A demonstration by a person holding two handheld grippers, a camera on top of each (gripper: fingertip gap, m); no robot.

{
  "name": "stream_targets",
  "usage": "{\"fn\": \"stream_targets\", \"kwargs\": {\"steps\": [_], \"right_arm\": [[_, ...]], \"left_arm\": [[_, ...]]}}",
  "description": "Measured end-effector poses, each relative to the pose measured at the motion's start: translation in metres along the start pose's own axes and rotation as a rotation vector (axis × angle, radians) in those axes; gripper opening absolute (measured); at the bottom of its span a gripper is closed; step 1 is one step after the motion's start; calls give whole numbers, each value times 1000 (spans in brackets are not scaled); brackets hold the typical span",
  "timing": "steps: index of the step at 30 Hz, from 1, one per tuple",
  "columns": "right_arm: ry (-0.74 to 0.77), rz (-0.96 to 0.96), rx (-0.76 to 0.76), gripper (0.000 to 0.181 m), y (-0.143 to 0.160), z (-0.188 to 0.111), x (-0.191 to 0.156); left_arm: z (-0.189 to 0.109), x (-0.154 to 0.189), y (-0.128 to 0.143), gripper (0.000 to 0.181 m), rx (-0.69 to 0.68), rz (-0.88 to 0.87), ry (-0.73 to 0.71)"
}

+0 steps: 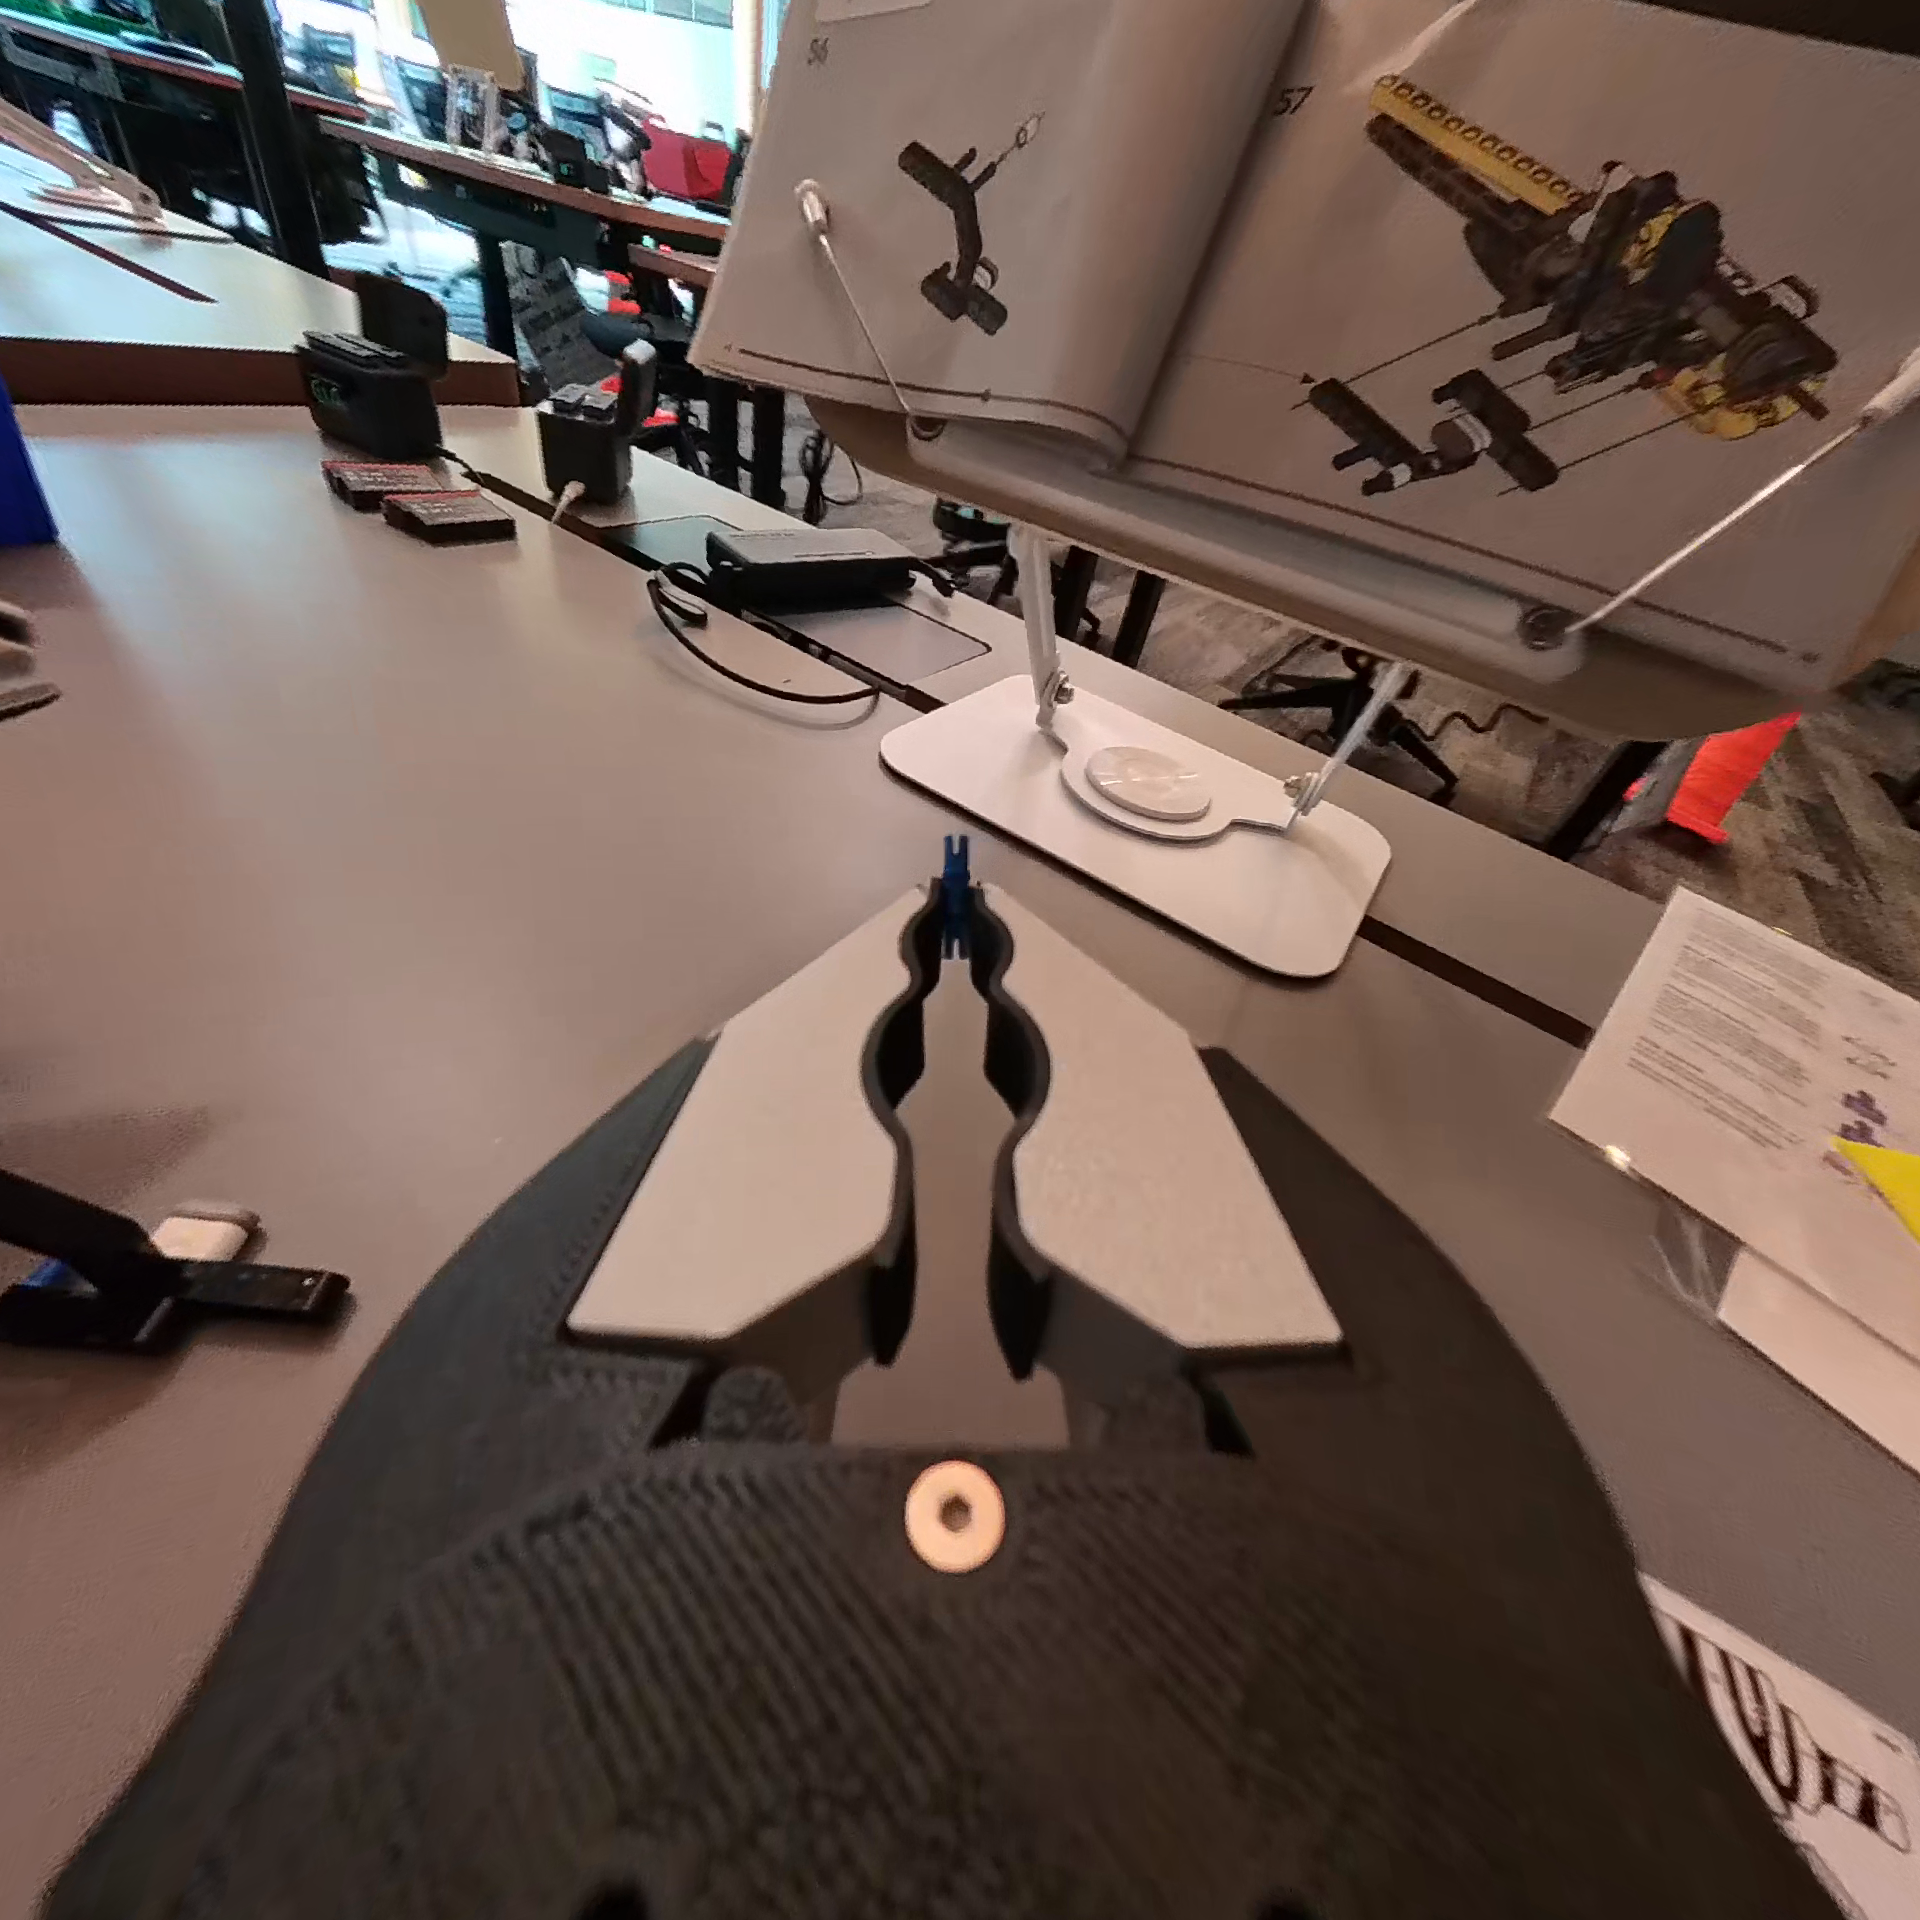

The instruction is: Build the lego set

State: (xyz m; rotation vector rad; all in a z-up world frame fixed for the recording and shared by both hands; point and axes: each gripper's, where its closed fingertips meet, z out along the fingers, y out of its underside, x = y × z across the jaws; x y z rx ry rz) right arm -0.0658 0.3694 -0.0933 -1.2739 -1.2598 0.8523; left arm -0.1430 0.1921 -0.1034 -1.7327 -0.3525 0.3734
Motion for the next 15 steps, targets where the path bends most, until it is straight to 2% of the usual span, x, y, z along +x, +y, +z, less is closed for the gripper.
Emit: {"fn": "stream_targets", "kwargs": {"steps": [3, 7, 15], "right_arm": [[-24, 39, 28, 2, 4, -1, 0], [-15, 77, 28, 2, 4, 1, 7], [-46, 55, -24, 2, 6, 4, -2]], "left_arm": [[7, -1, 8, 0, -69, -36, 28], [8, -8, 10, 0, -74, -95, 21], [8, 5, 9, 0, -77, 6, 36]]}}
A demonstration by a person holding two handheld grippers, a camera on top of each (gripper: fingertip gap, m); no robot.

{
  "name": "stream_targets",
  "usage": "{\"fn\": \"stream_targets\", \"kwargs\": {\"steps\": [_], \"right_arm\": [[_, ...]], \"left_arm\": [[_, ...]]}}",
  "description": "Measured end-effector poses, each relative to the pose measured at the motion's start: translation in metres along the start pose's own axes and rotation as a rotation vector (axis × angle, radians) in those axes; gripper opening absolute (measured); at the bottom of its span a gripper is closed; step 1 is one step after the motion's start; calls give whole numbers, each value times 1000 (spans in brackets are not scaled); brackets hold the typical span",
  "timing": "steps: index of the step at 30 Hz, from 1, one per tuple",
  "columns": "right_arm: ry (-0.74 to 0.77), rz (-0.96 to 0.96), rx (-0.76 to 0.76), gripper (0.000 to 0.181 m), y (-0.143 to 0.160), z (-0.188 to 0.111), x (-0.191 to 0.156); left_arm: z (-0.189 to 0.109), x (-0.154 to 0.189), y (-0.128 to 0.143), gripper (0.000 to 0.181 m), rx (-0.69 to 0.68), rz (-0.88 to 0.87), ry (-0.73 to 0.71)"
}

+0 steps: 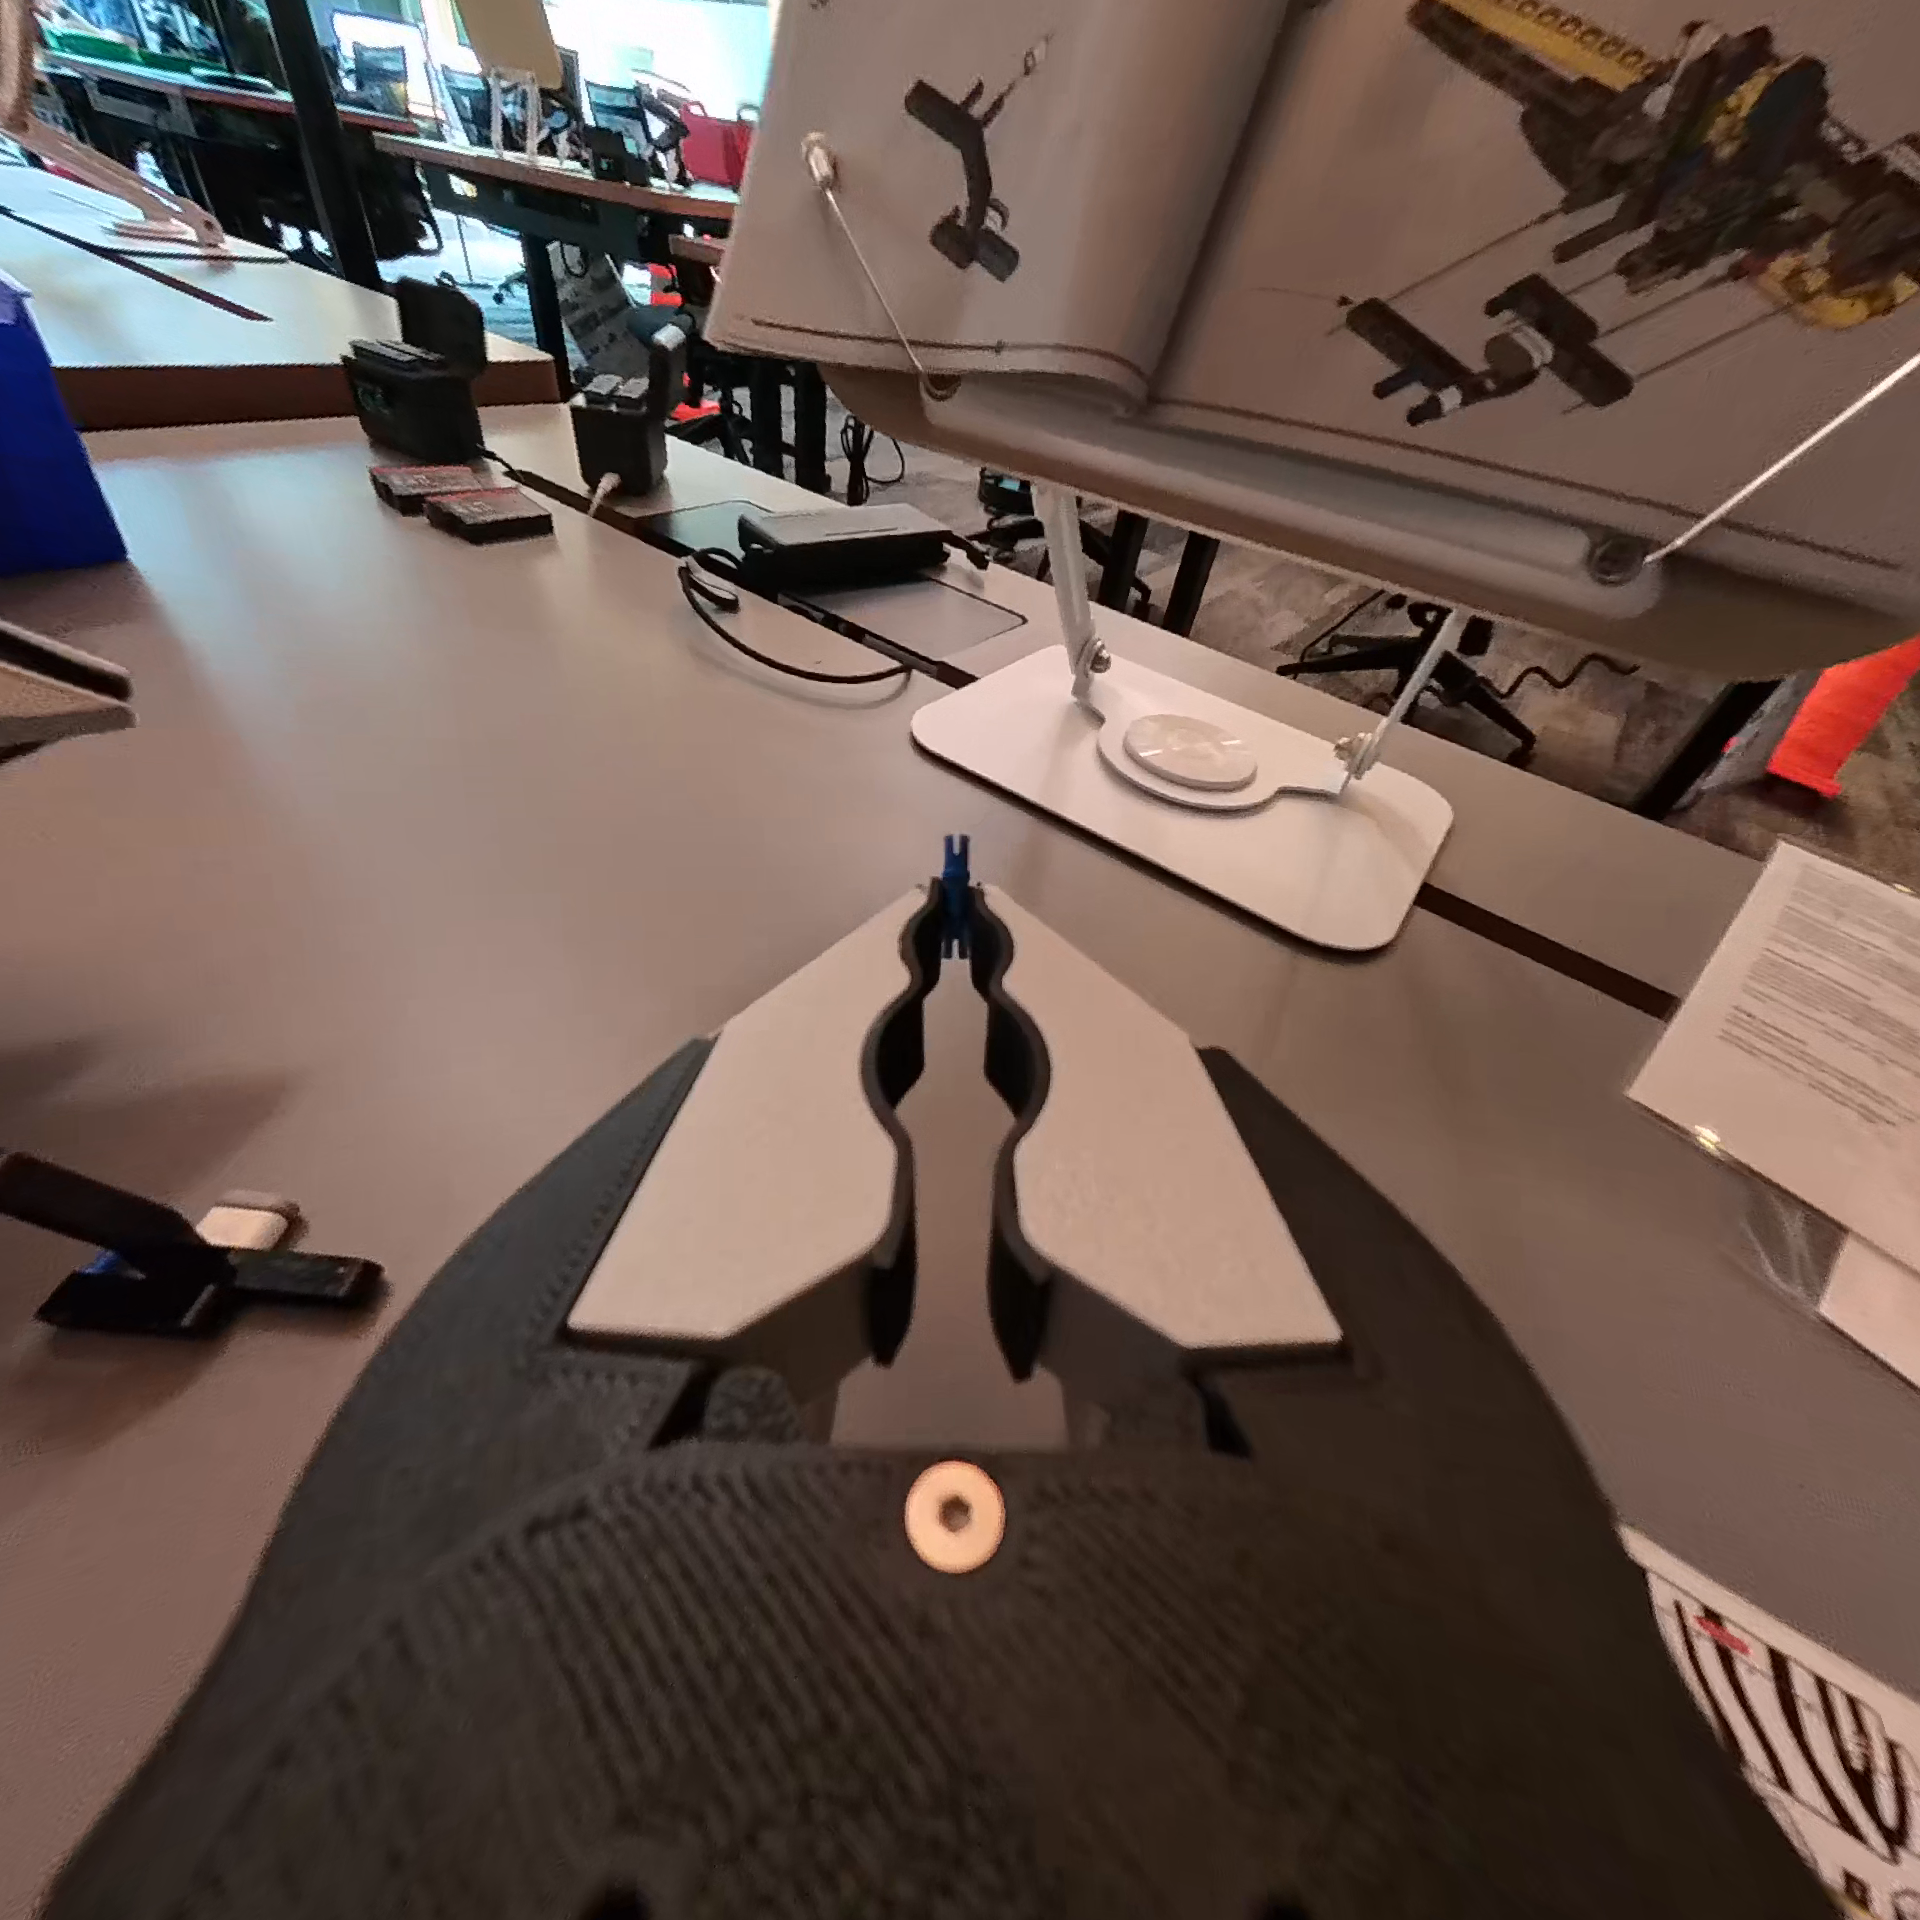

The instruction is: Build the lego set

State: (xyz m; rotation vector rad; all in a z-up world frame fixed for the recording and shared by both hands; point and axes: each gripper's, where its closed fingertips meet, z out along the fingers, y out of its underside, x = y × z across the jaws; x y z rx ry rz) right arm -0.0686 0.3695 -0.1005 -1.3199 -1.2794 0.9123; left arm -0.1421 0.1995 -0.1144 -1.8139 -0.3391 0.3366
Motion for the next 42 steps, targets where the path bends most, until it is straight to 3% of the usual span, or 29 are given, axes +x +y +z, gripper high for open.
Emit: {"fn": "stream_targets", "kwargs": {"steps": [9, 27, 42], "right_arm": [[-28, 6, 9, 2, -1, -2, -3], [-46, 94, 26, 2, -1, -5, 2], [-56, 117, 21, 2, 0, -5, 2]], "left_arm": [[0, 4, 0, 0, -2, 21, 17], [-3, -15, -1, 0, 26, -177, 33], [-1, -5, -1, 0, 8, -77, 32]]}}
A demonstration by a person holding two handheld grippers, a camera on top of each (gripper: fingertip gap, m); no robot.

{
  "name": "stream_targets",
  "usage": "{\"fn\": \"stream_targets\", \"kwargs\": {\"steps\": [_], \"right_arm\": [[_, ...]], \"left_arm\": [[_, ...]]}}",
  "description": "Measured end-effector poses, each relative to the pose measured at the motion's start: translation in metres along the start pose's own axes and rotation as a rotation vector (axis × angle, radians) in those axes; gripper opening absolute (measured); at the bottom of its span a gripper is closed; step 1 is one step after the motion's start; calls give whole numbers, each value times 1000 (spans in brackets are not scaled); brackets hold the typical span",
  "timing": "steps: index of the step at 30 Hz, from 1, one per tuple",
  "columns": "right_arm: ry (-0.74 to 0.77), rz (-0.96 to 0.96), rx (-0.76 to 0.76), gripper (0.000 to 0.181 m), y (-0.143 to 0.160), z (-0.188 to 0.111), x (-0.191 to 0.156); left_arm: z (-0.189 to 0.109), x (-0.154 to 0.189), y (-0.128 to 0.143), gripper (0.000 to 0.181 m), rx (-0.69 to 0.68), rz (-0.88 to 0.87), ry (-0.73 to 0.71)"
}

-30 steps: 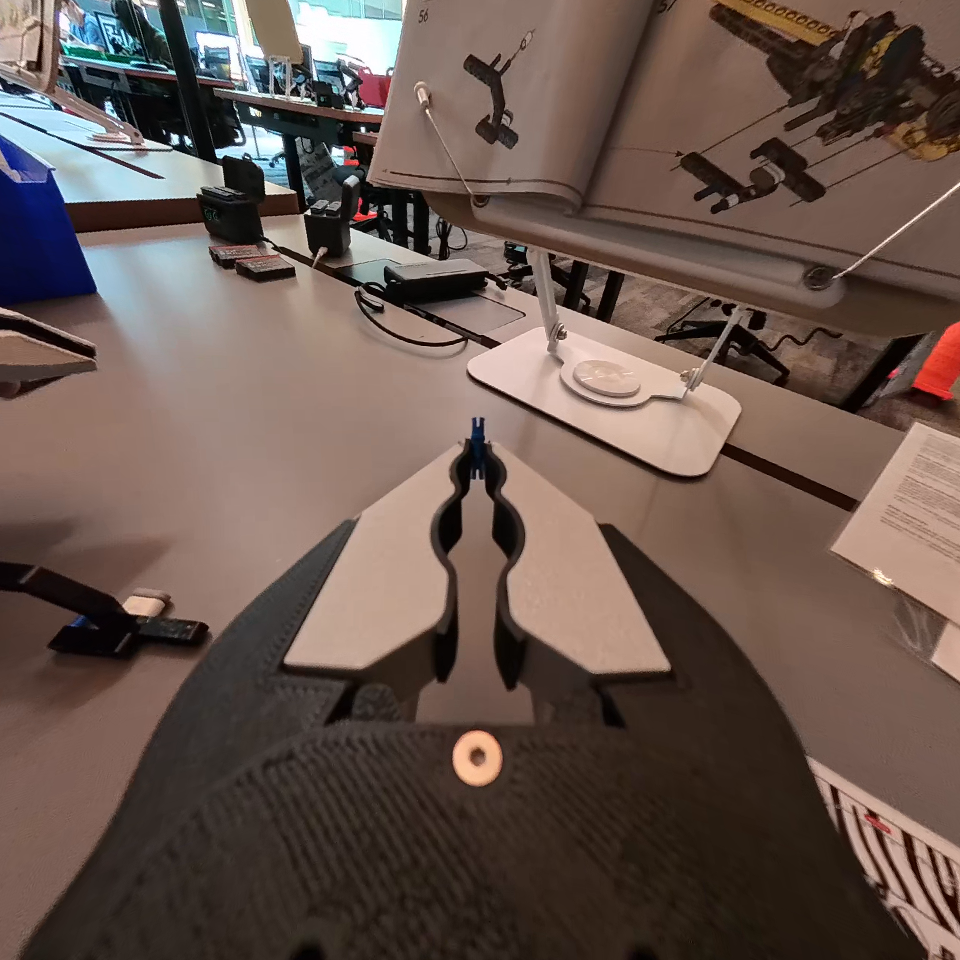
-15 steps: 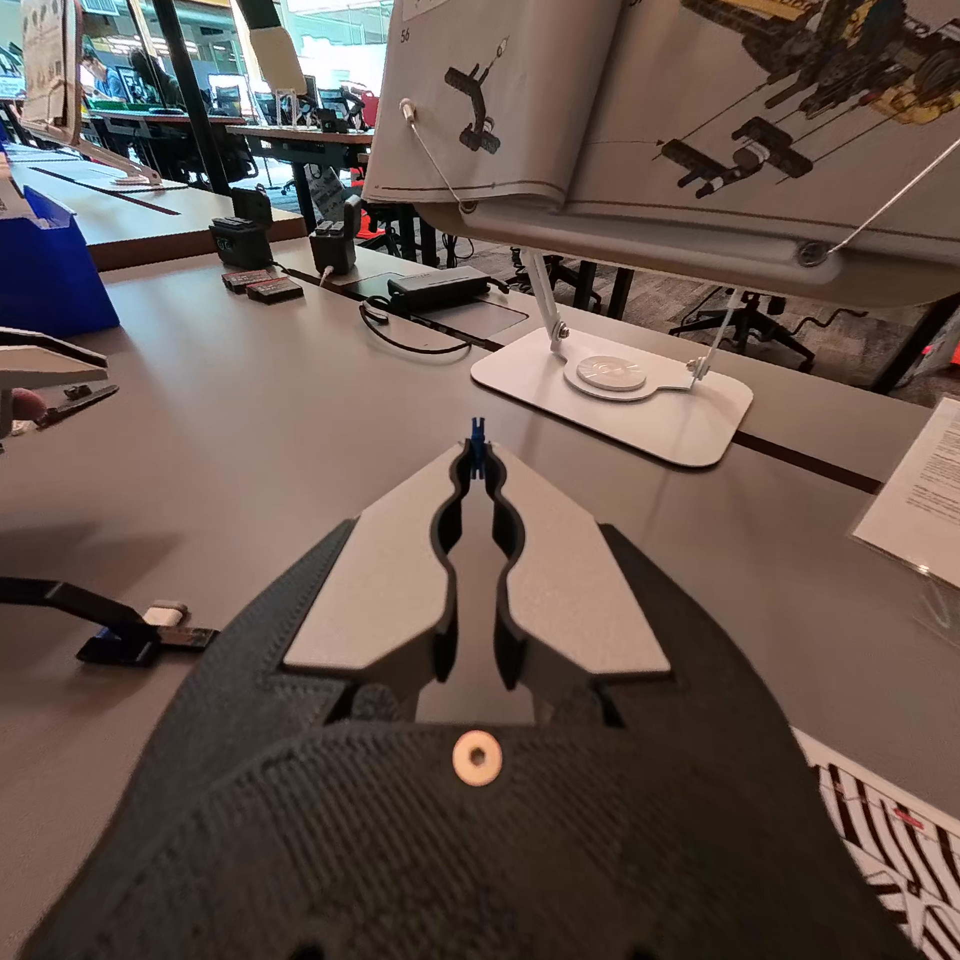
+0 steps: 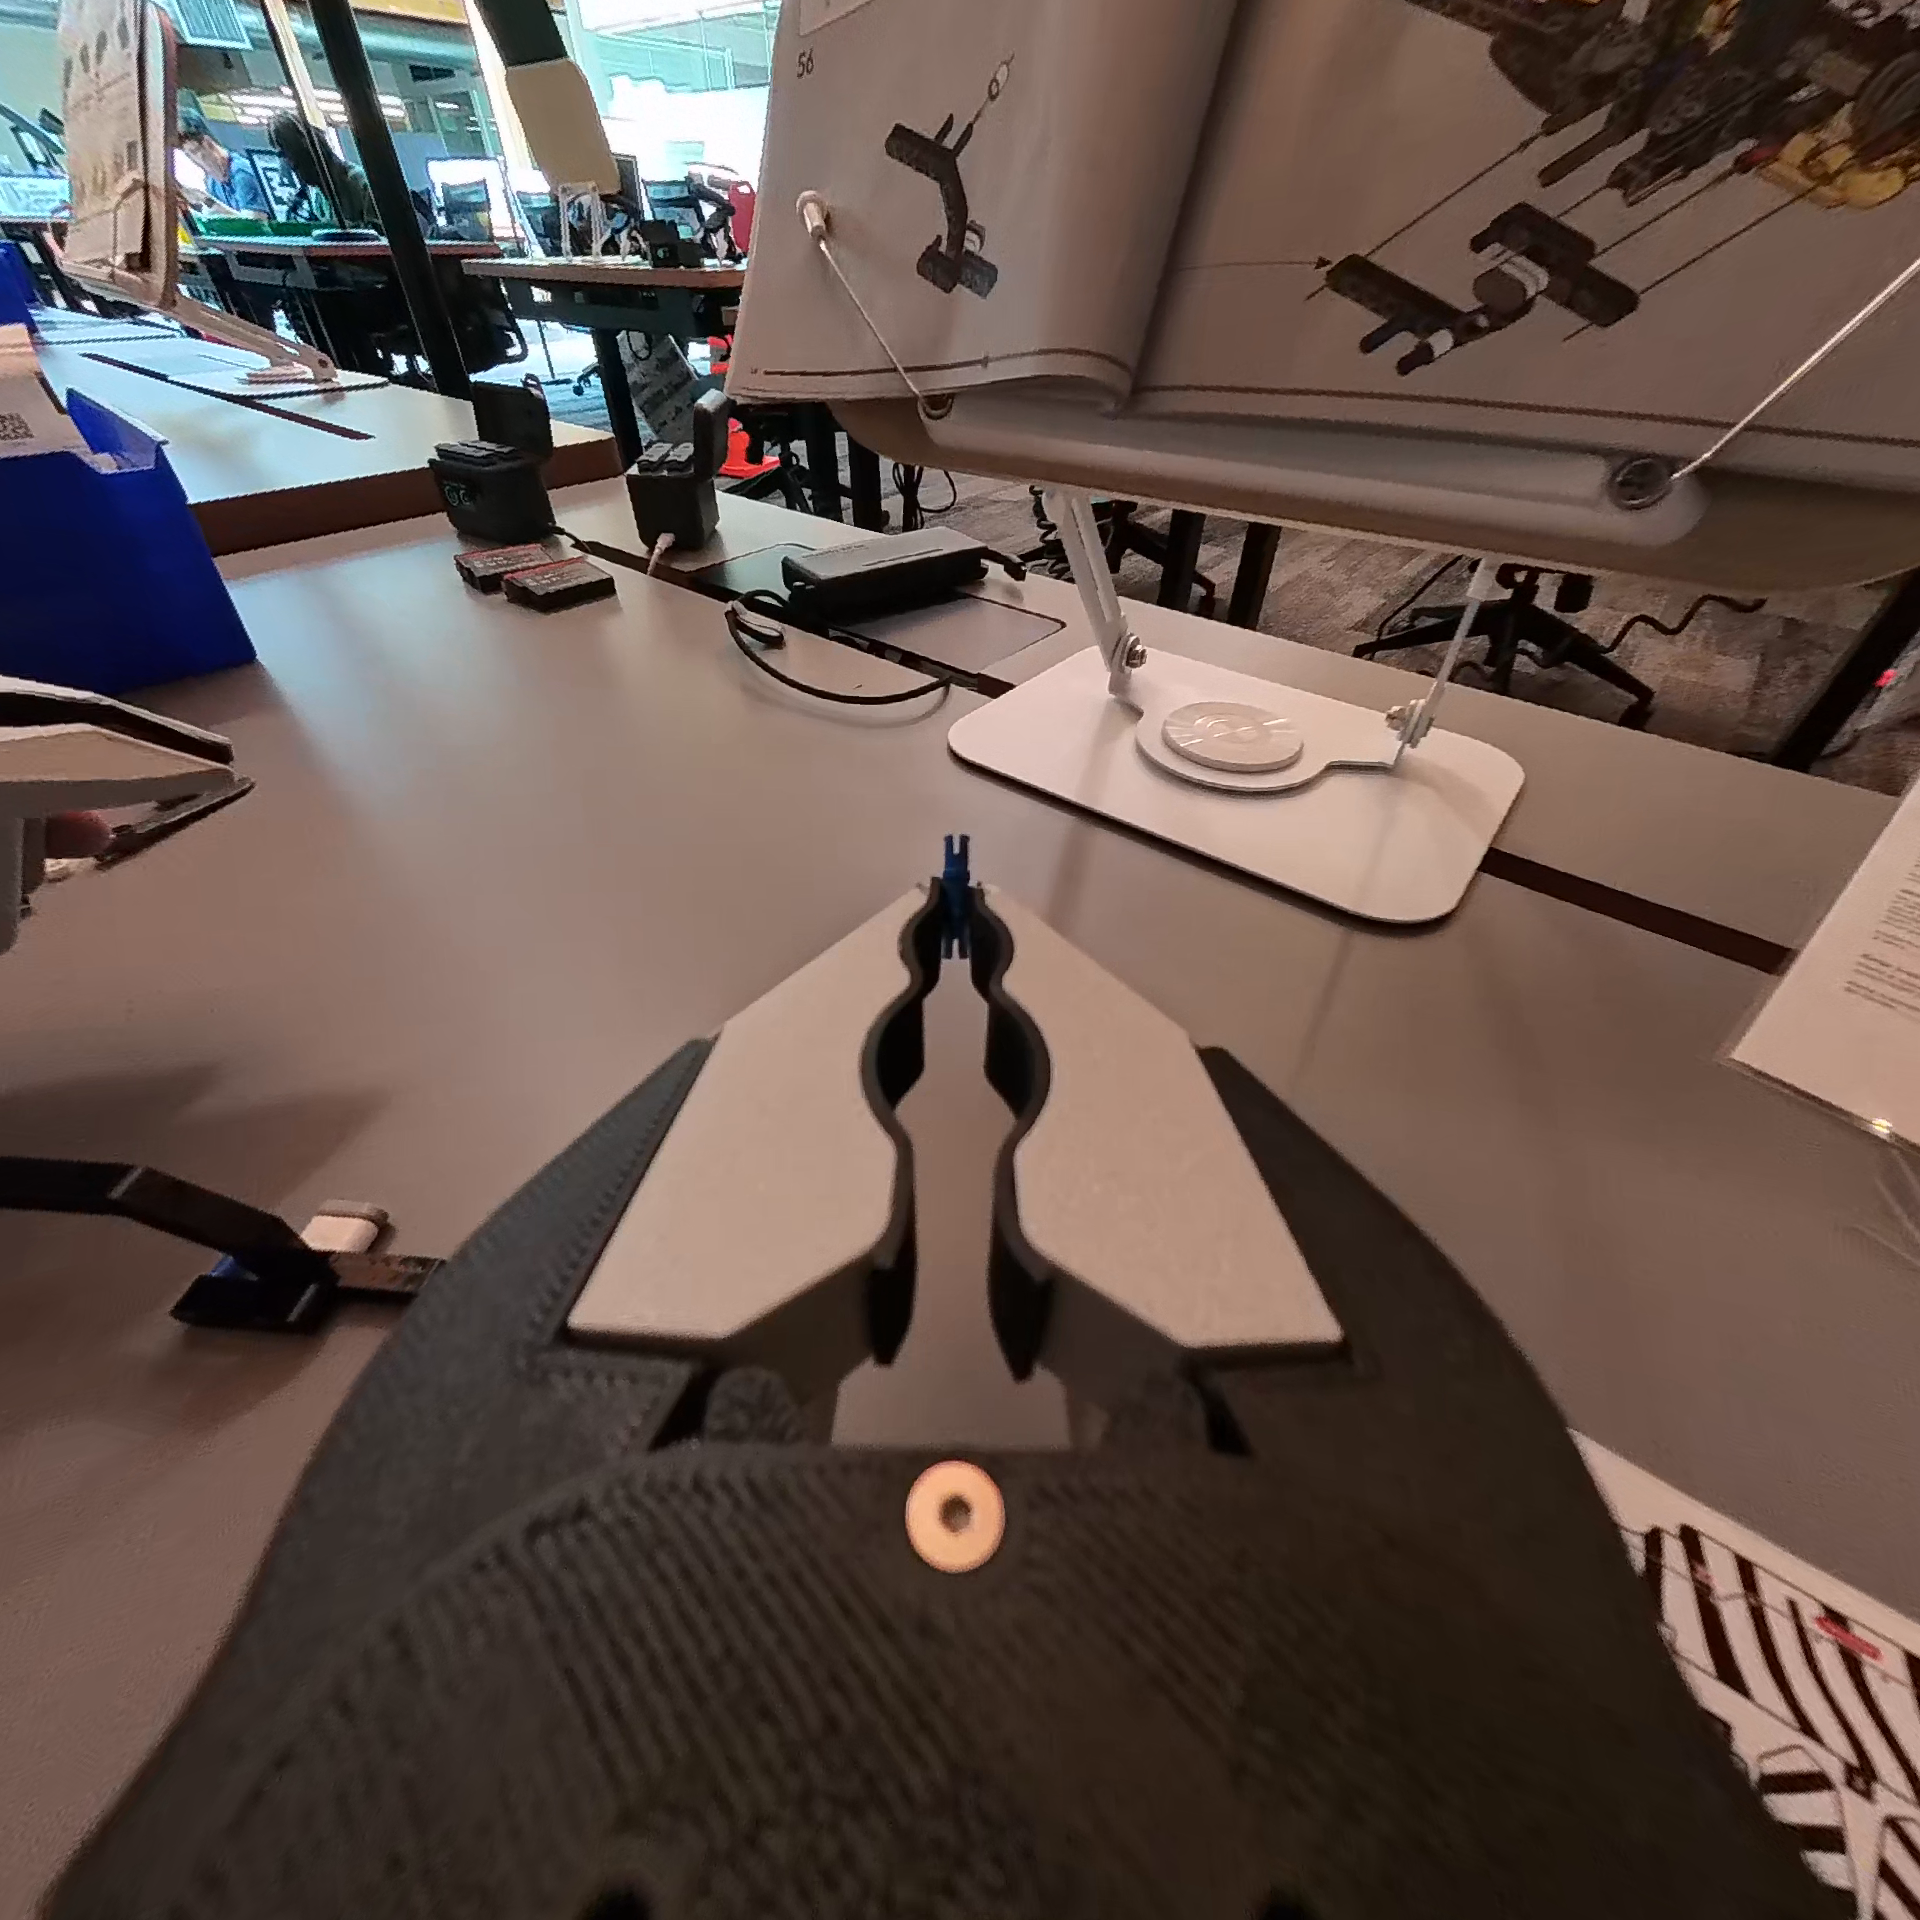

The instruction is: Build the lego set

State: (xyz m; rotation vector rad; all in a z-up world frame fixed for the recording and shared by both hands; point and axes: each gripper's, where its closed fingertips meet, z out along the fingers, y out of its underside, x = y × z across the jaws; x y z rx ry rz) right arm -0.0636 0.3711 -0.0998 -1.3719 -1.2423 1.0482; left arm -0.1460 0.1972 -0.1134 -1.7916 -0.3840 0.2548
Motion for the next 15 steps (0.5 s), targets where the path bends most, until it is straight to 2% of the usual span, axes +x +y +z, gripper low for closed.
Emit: {"fn": "stream_targets", "kwargs": {"steps": [10, 15], "right_arm": [[-5, 3, -4, 2, 1, 0, 0], [-48, -15, -54, 2, 8, 4, -9]], "left_arm": [[0, -1, 0, 0, 3, -15, 2], [0, -1, 0, 0, -2, -8, -2]]}}
